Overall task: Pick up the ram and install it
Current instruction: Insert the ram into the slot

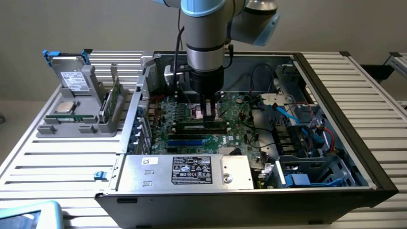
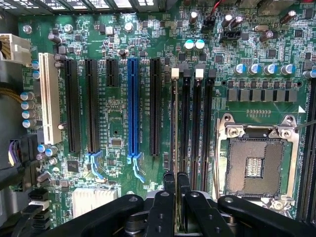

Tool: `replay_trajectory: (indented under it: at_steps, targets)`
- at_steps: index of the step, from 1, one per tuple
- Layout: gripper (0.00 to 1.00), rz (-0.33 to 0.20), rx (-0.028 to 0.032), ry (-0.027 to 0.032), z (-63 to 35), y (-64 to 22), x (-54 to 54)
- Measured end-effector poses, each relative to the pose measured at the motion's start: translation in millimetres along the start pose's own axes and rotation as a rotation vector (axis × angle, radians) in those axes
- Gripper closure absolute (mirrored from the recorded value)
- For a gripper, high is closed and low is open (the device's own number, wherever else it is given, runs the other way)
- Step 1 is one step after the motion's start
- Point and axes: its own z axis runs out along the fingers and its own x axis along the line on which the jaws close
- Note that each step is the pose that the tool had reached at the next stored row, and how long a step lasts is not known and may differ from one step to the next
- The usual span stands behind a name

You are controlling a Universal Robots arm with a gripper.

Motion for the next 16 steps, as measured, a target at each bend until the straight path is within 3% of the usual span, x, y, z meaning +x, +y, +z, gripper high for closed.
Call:
replay_trajectory:
  at_steps: [16]
  targets:
    - [0.86,0.003,0.0077,0.0005,1.0,2.5,1.1]
